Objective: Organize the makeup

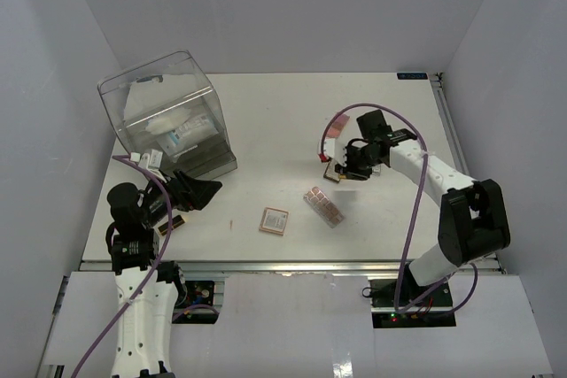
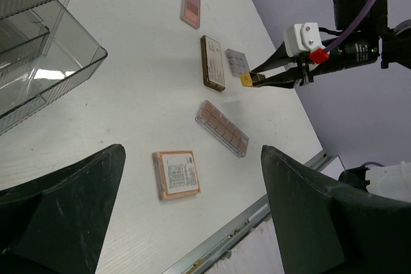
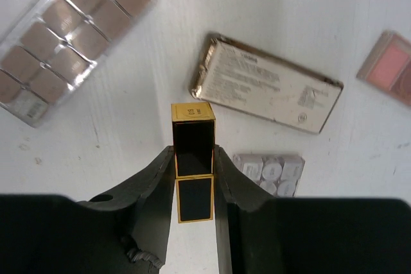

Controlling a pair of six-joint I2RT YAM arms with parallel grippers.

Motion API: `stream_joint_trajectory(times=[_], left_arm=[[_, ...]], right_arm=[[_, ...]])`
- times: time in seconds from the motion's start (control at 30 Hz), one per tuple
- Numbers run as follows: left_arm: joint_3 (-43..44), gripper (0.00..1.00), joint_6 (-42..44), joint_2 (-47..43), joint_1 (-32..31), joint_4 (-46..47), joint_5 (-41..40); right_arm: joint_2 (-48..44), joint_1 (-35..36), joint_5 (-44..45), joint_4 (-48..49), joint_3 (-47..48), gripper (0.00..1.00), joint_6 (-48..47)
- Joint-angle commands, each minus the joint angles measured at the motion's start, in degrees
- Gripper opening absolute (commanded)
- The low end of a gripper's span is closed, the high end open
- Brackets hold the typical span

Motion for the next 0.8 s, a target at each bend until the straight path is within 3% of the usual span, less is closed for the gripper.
stream_joint_trajectory(times=[0.0, 0.23, 0.47, 0.57, 0.77], left_arm=[[0.54, 0.98, 1.04, 0.19, -0.18, -0.40, -1.16], [2.02, 0.98, 1.24, -0.11, 0.19, -4.48, -8.08], [5.38, 0.98, -2.50, -1.47, 0.61, -12.86, -29.21], [7.52, 0.98, -4.28, -1.80, 0.61, -16.60, -38.67], [10.38, 0.92, -7.40, -2.87, 0.61, -21.58, -49.26]], right_arm=[[-1.57, 10.11, -0.91, -0.85, 4.55, 0.24, 0.60], [9.21, 22.69, 2.79, -4.41, 27.37, 0.21, -0.72], [21.21, 32.78, 5.76, -4.65, 48.53, 0.21, -1.93], [25.19, 36.35, 7.97, -1.45, 52.37, 0.22, -1.87], [29.74, 40.57, 11.80, 6.77, 53.54, 0.25, -1.57]])
